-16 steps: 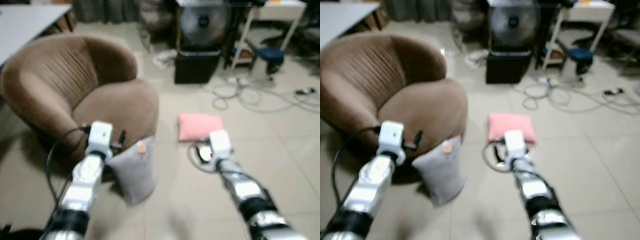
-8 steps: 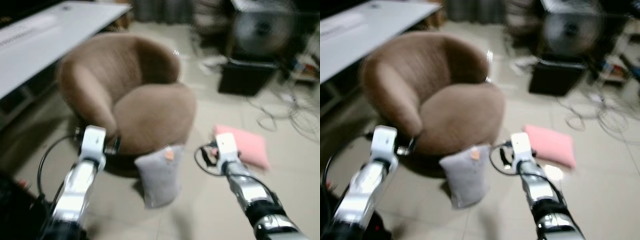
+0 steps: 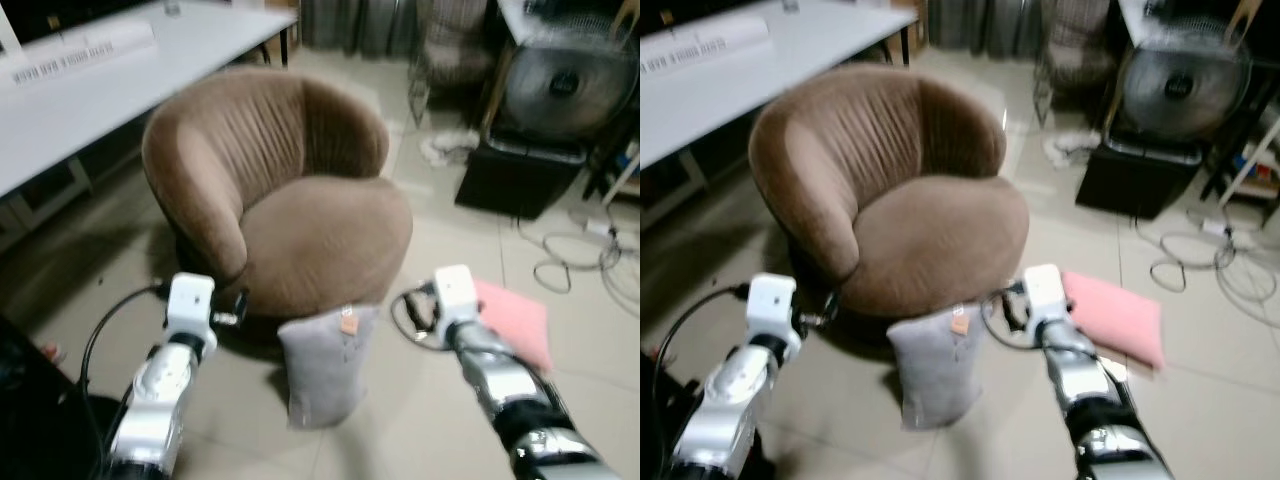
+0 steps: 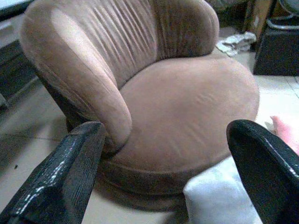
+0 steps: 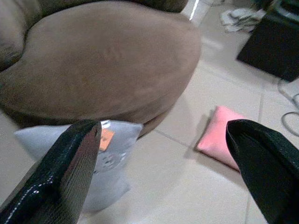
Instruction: Move the pillow to the sofa from floor
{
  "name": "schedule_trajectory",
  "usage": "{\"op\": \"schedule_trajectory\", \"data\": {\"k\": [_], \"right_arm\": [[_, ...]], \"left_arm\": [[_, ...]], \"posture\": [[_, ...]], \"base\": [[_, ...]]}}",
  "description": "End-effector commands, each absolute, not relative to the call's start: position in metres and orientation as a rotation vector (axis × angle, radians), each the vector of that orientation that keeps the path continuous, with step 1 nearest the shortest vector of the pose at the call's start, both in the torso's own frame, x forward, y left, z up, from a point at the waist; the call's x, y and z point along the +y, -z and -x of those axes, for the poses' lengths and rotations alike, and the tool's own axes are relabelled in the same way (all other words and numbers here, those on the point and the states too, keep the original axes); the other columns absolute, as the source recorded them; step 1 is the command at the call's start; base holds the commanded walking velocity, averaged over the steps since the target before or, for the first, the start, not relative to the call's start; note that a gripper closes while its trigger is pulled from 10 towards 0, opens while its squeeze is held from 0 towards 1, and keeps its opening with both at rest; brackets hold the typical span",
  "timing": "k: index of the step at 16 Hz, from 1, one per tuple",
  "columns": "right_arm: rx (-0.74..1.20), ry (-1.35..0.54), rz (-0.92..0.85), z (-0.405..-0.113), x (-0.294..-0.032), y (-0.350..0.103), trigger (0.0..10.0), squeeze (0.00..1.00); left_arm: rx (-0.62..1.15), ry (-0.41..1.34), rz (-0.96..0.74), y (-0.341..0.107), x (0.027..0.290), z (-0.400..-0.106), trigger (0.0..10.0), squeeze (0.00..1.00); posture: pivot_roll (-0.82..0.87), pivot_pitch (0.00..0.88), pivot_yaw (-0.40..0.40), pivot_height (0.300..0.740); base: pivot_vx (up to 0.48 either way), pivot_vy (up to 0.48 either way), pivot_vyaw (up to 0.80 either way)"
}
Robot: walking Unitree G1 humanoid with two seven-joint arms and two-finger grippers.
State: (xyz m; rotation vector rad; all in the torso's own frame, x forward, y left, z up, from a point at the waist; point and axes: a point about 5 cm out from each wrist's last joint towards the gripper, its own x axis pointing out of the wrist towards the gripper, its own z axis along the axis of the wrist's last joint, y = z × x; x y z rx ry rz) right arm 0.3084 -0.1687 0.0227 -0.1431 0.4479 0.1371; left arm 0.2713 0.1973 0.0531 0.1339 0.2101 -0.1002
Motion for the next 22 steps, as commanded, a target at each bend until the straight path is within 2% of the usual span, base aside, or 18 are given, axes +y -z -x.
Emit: {"op": "schedule_trajectory", "data": {"k": [1, 3, 6, 9, 12, 13, 18, 22], "right_arm": [[0.433, -0.165, 0.142, -0.311, -0.16, -0.026, 10.0, 0.0], [0.46, -0.136, 0.104, -0.308, -0.165, -0.022, 10.0, 0.0], [0.456, -0.133, 0.099, -0.305, -0.167, -0.02, 10.0, 0.0], [0.438, -0.129, 0.117, -0.305, -0.169, -0.021, 10.0, 0.0], [0.335, -0.119, 0.075, -0.305, -0.17, -0.034, 10.0, 0.0], [0.261, -0.112, -0.006, -0.301, -0.17, -0.053, 10.0, 0.0], [0.15, -0.175, -0.039, -0.282, -0.158, -0.081, 10.0, 0.0], [0.217, -0.134, -0.065, -0.271, -0.168, -0.077, 10.0, 0.0]], "left_arm": [[0.211, 0.099, -0.145, -0.056, 0.202, -0.273, 10.0, 0.0], [0.218, 0.118, -0.162, -0.054, 0.197, -0.275, 10.0, 0.0], [0.227, 0.129, -0.168, -0.053, 0.194, -0.276, 10.0, 0.0], [0.228, 0.133, -0.172, -0.054, 0.195, -0.276, 10.0, 0.0], [0.209, 0.128, -0.167, -0.057, 0.196, -0.273, 10.0, 0.0], [0.154, 0.117, -0.142, -0.071, 0.194, -0.271, 10.0, 0.0], [0.053, 0.09, -0.082, -0.102, 0.195, -0.251, 10.0, 0.0], [0.072, 0.054, -0.083, -0.103, 0.199, -0.237, 10.0, 0.0]], "posture": [[0.08, 0.0, -0.024, 0.74], [0.07, 0.0, -0.021, 0.74], [0.05, 0.0, -0.009, 0.74], [0.05, 0.0, -0.003, 0.74], [0.06, 0.0, -0.001, 0.74], [0.07, 0.0, 0.0, 0.74], [0.07, 0.0, 0.0, 0.74], [0.08, 0.0, -0.003, 0.74]], "base": [[0.277, 0.0, 0.0], [0.276, 0.0, 0.0], [0.277, 0.0, -0.69], [0.276, 0.0, 0.0], [0.277, 0.0, 0.0], [0.277, 0.0, 0.0], [0.277, 0.0, 0.0], [0.275, 0.0, 0.0]]}}
